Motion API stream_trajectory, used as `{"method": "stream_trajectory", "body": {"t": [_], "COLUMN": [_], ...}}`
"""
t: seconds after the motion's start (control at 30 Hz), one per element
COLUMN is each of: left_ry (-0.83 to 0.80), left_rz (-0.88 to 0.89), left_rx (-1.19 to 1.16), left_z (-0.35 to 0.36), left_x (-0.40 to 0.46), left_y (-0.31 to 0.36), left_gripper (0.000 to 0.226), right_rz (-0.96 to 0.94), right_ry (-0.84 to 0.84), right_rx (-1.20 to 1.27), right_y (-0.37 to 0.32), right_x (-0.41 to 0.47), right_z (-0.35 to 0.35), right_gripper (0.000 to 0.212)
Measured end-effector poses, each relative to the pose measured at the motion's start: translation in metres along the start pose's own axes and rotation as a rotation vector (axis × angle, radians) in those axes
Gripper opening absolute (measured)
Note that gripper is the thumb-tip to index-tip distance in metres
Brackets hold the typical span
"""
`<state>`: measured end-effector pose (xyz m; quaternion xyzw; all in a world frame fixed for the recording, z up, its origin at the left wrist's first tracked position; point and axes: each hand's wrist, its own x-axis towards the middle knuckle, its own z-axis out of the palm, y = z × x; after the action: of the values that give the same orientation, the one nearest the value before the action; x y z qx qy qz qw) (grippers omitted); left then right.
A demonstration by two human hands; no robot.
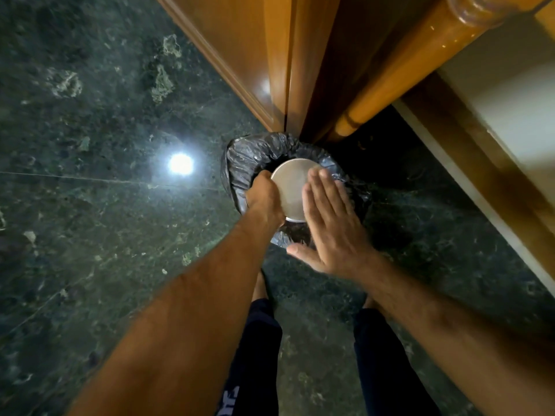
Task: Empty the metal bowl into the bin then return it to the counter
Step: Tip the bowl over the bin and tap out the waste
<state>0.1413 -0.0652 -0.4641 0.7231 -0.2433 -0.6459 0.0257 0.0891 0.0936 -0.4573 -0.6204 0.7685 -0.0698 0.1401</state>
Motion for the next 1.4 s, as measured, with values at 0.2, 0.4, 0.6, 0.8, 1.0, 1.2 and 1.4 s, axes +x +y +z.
{"method": "stream_trajectory", "body": {"t": [0.2, 0.4, 0.6, 0.8, 1.0, 1.2, 1.4], "left_ry": [-0.020, -0.055, -0.056, -0.021, 0.024, -0.023, -0.050], "left_rz": [0.017, -0.021, -0.029, -0.055, -0.009, -0.020, -0.035], "left_rx": [-0.005, -0.058, 0.018, 0.039, 0.060, -0.025, -0.049], "left_z": [0.005, -0.001, -0.004, -0.004, -0.002, 0.002, 0.002], "left_x": [0.002, 0.010, 0.009, 0.003, 0.001, 0.003, 0.006], "left_y": [-0.001, -0.007, -0.012, -0.009, -0.005, -0.007, -0.016], "left_gripper": [0.039, 0.039, 0.039, 0.040, 0.036, 0.036, 0.039], "right_rz": [-0.067, -0.059, -0.048, -0.002, -0.032, -0.099, -0.069], "right_ry": [-0.005, -0.126, -0.027, 0.047, 0.014, -0.042, 0.007], "right_rx": [0.014, -0.004, 0.024, 0.025, -0.001, -0.100, 0.007], "right_y": [-0.021, -0.014, 0.000, 0.005, -0.003, -0.011, -0.014], "right_x": [0.013, 0.029, 0.032, 0.017, 0.010, 0.008, 0.009], "right_z": [0.004, -0.004, -0.009, -0.010, -0.006, -0.004, -0.010], "right_gripper": [0.103, 0.112, 0.110, 0.102, 0.102, 0.105, 0.101]}}
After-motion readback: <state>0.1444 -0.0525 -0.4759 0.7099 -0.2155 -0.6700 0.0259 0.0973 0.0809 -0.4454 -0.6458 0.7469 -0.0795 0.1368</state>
